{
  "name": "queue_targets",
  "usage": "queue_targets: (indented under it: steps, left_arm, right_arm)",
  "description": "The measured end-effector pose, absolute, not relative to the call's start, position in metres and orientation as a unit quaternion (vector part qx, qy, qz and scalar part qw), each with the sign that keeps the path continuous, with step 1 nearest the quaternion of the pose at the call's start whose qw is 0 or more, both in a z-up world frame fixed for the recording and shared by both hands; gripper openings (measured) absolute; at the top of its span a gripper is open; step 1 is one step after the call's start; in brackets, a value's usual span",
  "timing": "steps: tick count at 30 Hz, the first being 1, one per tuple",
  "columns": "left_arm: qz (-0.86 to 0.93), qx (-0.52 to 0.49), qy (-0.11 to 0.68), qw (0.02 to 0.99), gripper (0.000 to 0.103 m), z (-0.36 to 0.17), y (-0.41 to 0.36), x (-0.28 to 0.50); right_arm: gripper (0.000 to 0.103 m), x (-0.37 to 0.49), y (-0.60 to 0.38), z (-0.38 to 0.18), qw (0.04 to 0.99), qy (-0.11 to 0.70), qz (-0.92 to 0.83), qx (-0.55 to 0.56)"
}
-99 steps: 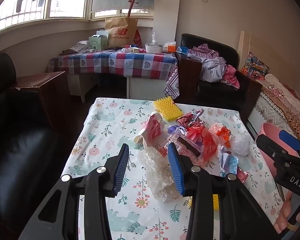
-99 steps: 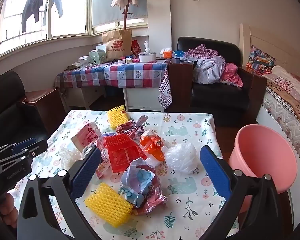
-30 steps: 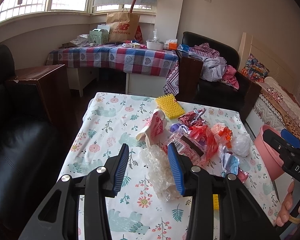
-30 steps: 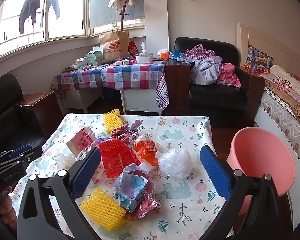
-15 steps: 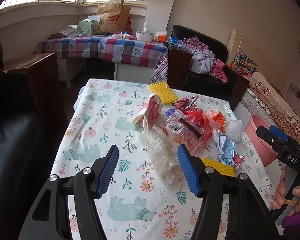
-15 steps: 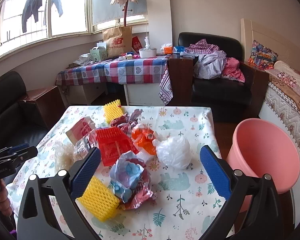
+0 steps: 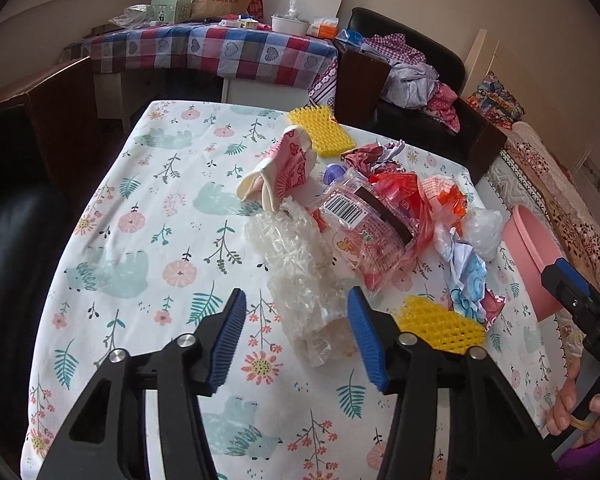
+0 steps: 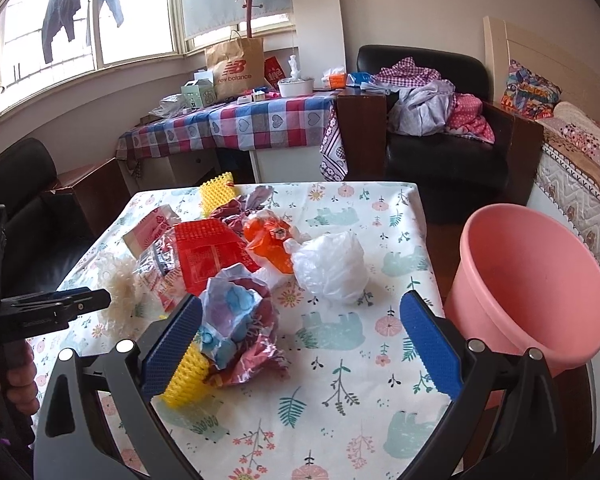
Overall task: Collect trash
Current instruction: 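Grasp the white plastic bag with the right tool while the left grasps clear crinkled plastic, then carry both held pieces over the pink bucket and open both tools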
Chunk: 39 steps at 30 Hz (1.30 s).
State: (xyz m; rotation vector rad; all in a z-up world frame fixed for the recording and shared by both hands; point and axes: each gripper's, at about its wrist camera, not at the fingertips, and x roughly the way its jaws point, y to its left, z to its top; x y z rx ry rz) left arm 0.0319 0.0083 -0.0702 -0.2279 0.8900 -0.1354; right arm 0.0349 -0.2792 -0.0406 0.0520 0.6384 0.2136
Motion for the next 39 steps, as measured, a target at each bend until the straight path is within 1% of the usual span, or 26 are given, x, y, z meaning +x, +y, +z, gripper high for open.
queue_targets:
  steps: [1, 4, 6, 7, 9, 10, 11, 12, 14, 16, 17, 18, 19, 21, 24, 26, 29, 35, 39]
  left_arm:
    - [-0.074, -0.116, 0.43, 0.892, 0.034, -0.071, 0.008, 0.033]
    - [-0.076, -0.101, 0.419, 0.899, 0.025, -0.068, 0.005, 0.03]
    - [-0.076, -0.089, 0.41, 0.904, 0.022, -0.064, 0.004, 0.026]
    - [-0.077, -0.088, 0.407, 0.906, 0.014, -0.062, 0.004, 0.024]
    - [-0.079, -0.089, 0.402, 0.908, 0.012, -0.057, 0.006, 0.022]
    - [-0.079, -0.092, 0.399, 0.909, 0.012, -0.054, 0.008, 0.02]
    - [-0.08, -0.093, 0.397, 0.91, 0.012, -0.052, 0.009, 0.019]
    - [-0.079, -0.092, 0.393, 0.911, 0.011, -0.05, 0.01, 0.017]
    - [-0.076, -0.09, 0.389, 0.913, 0.009, -0.046, 0.011, 0.016]
    - [-0.075, -0.092, 0.387, 0.914, 0.004, -0.043, 0.012, 0.014]
    - [-0.074, -0.092, 0.386, 0.915, 0.002, -0.042, 0.012, 0.013]
    - [-0.075, -0.092, 0.385, 0.915, 0.001, -0.041, 0.012, 0.012]
    - [-0.076, -0.092, 0.384, 0.916, 0.001, -0.04, 0.012, 0.011]
    - [-0.078, -0.087, 0.381, 0.917, 0.001, -0.038, 0.01, 0.009]
    - [-0.081, -0.085, 0.378, 0.918, 0.001, -0.036, 0.007, 0.008]
    - [-0.085, -0.085, 0.374, 0.92, 0.001, -0.032, 0.004, 0.007]
    - [-0.094, -0.077, 0.362, 0.924, 0.001, -0.023, -0.003, 0.006]
    - [-0.125, -0.067, 0.329, 0.934, 0.0, 0.005, -0.024, 0.008]
    - [-0.16, -0.05, 0.303, 0.938, 0.0, 0.026, -0.053, 0.014]
  right_arm:
    - [0.1, 0.038, -0.282, -0.041, 0.943, 0.314, 0.104, 0.026]
    - [0.1, 0.046, -0.291, -0.039, 0.944, 0.313, 0.103, 0.028]
    - [0.1, 0.054, -0.295, -0.038, 0.945, 0.31, 0.102, 0.026]
    - [0.1, 0.058, -0.297, -0.037, 0.945, 0.309, 0.103, 0.024]
    - [0.099, 0.069, -0.298, -0.038, 0.943, 0.315, 0.105, 0.02]
    - [0.096, 0.077, -0.297, -0.04, 0.941, 0.321, 0.108, 0.017]
    - [0.09, 0.085, -0.296, -0.043, 0.937, 0.33, 0.111, 0.013]
    - [0.087, 0.092, -0.295, -0.047, 0.934, 0.339, 0.113, 0.008]
    - [0.086, 0.104, -0.294, -0.054, 0.927, 0.356, 0.118, 0.003]
    - [0.083, 0.115, -0.291, -0.062, 0.919, 0.373, 0.124, 0.0]
    - [0.077, 0.119, -0.29, -0.066, 0.917, 0.379, 0.125, -0.001]
    - [0.068, 0.122, -0.289, -0.07, 0.914, 0.387, 0.126, -0.001]
    - [0.063, 0.125, -0.289, -0.074, 0.909, 0.396, 0.129, 0.002]
    - [0.04, 0.127, -0.291, -0.079, 0.903, 0.407, 0.138, 0.016]
    - [0.026, 0.121, -0.295, -0.08, 0.903, 0.404, 0.139, 0.028]
    - [0.024, 0.113, -0.3, -0.076, 0.905, 0.398, 0.143, 0.041]
    - [0.023, 0.099, -0.307, -0.065, 0.911, 0.381, 0.145, 0.053]
    - [0.023, 0.075, -0.325, -0.038, 0.926, 0.342, 0.14, 0.079]
    - [0.023, 0.062, -0.345, -0.026, 0.933, 0.323, 0.124, 0.095]
